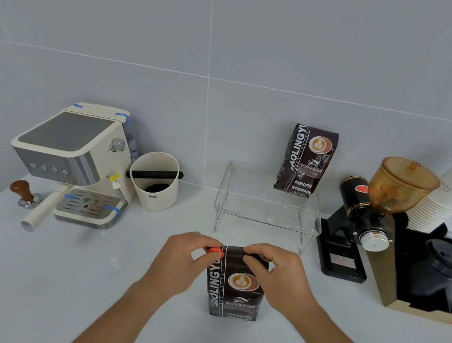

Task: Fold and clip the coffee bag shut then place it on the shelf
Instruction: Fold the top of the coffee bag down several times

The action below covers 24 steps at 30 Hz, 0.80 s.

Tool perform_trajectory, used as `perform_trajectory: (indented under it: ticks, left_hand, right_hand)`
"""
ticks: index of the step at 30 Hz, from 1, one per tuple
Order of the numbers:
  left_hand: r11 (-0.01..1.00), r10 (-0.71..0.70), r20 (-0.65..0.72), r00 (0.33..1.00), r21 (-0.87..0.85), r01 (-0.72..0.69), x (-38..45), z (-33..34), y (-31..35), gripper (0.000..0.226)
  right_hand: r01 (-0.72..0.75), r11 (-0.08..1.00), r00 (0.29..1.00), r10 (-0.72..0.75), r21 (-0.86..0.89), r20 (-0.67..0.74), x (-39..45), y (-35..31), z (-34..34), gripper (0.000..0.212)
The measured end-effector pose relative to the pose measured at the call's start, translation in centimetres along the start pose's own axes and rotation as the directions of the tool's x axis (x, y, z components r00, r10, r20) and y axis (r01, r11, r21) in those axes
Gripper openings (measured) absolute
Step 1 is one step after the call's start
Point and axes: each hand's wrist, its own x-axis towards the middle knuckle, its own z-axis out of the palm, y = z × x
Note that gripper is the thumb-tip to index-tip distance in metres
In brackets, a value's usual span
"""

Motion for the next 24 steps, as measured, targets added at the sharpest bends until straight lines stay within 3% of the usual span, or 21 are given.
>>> perform_trajectory:
  ticks: [3, 5, 9, 14, 17, 24]
  left_hand:
    - [1.0, 0.016, 0.053, 0.998, 0.013, -0.017, 0.1, -0.3, 0.2, 0.009]
    - [1.0, 0.009, 0.078, 0.997, -0.024, -0.007, -0.1, -0.3, 0.3, 0.021]
    - [0.99, -0.079, 0.1, 0.992, -0.107, 0.09, 0.0, 0.0, 0.3, 0.022]
    - [0.96, -0.113, 0.118, 0.987, -0.241, 0.139, 0.4, 0.4, -0.1, 0.019]
    - [0.935, -0.13, 0.12, 0.984, -0.314, 0.162, 0.5, 0.2, -0.3, 0.027]
    - [0.934, -0.136, 0.138, 0.981, -0.313, 0.173, -0.3, 1.2, -0.2, 0.039]
  right_hand:
    - [0.064, 0.993, 0.998, -0.062, -0.103, 0.024, 0.1, -0.3, -0.2, 0.015]
    - [0.1, 0.98, 0.994, -0.093, -0.171, 0.051, 0.2, -0.4, -0.3, 0.007]
    - [0.15, 0.974, 0.987, -0.139, -0.171, 0.077, 0.5, -0.4, -0.6, 0.008]
    - [0.073, 0.996, 0.995, -0.069, -0.046, 0.068, 0.5, -0.7, -0.5, 0.019]
    - [-0.046, 0.999, 0.995, 0.045, 0.013, 0.084, 0.5, -0.9, -0.2, 0.023]
    - [-0.309, 0.918, 0.951, 0.302, 0.25, 0.066, 1.5, -1.2, 0.5, 0.029]
